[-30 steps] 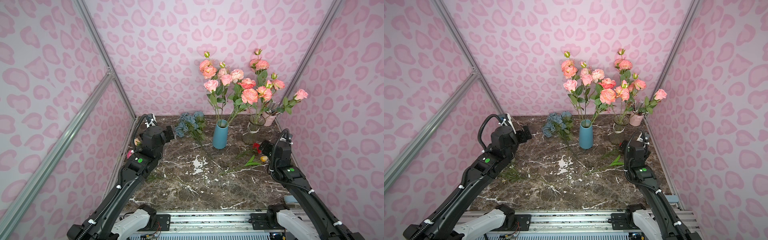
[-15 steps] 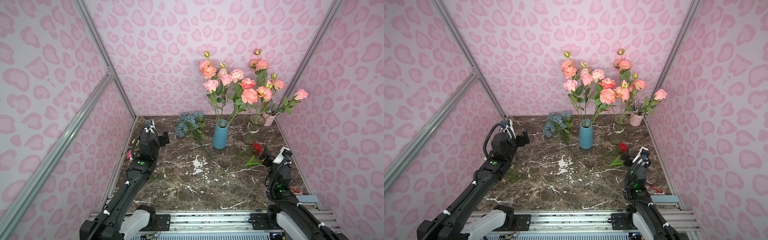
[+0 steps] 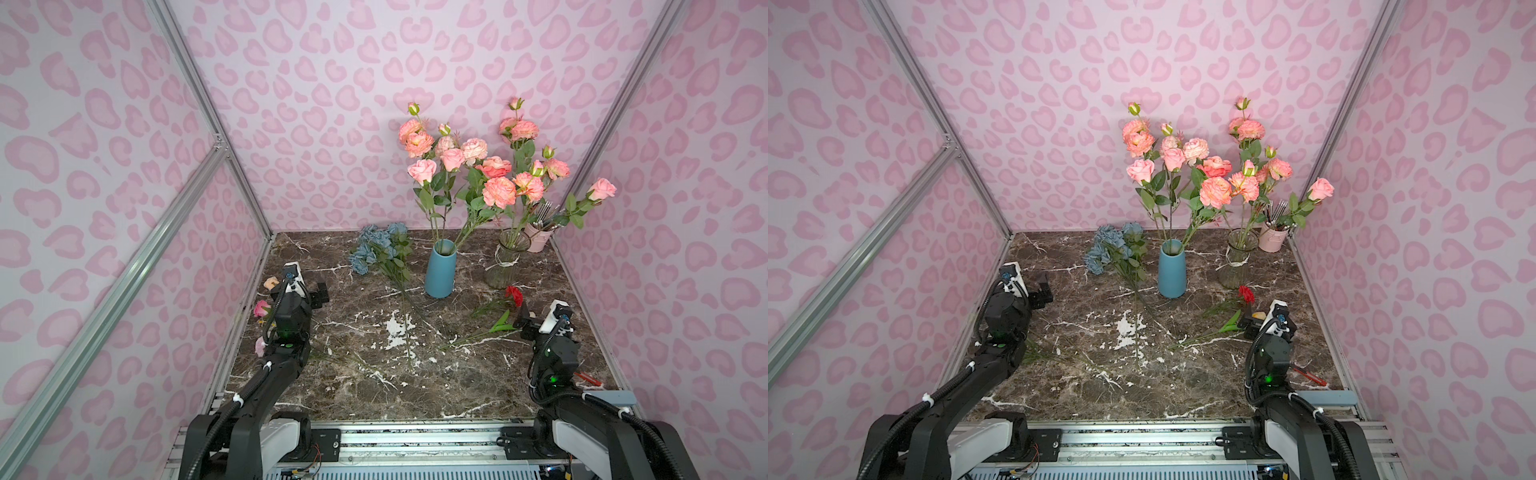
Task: Place the pink flowers into the vase
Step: Reset both arms
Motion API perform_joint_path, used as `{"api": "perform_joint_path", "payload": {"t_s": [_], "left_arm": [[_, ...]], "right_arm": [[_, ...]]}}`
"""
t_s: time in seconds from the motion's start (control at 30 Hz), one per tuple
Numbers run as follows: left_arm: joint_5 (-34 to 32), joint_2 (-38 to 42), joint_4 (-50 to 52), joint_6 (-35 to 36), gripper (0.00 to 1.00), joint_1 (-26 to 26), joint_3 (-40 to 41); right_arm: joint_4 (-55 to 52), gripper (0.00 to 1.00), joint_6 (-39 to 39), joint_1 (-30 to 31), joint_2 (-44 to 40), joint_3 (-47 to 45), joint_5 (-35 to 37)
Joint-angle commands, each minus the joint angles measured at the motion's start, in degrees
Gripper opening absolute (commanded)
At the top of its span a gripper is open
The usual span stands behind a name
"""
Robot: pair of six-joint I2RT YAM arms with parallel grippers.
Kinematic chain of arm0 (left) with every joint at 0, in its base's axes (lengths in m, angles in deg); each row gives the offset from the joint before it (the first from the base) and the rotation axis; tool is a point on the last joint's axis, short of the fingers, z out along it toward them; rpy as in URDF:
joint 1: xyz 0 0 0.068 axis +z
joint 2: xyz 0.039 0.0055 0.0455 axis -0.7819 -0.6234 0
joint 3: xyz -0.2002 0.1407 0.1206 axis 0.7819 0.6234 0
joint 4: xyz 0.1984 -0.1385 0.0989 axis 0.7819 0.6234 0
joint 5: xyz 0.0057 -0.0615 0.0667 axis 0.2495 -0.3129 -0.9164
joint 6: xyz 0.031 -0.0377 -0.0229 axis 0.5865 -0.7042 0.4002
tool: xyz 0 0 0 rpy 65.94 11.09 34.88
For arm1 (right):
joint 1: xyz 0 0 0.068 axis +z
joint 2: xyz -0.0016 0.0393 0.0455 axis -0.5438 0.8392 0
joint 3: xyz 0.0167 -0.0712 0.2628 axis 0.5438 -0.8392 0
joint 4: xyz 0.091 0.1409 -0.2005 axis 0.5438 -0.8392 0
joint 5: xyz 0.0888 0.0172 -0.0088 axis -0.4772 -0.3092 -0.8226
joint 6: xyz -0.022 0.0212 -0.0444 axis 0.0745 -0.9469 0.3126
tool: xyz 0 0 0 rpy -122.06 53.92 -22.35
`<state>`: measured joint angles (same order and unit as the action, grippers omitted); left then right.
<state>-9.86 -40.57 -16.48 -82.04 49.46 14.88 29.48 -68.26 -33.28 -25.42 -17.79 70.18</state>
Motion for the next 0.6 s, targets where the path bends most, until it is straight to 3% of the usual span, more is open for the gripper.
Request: {"api": "perform_joint_path", "payload": {"t_s": [0.0, 0.17, 0.57], "left_arm": [[7.07, -4.0, -15.41, 1.21, 0.97, 0.4, 1.94], [7.54, -5.82, -27.95, 1.11, 0.97, 1.68, 7.86], [12.52, -14.28, -45.1, 2.26, 0.97, 2.62, 13.04]], "right_arm": [[8.15, 0.98, 0.13, -0.06, 1.76, -0.34, -1.98], [13.86, 0.98, 1.21, -0.05, 2.65, -2.36, -2.6], [17.83, 0.98, 1.27, -0.3, 4.55, -3.78, -2.45]]}}
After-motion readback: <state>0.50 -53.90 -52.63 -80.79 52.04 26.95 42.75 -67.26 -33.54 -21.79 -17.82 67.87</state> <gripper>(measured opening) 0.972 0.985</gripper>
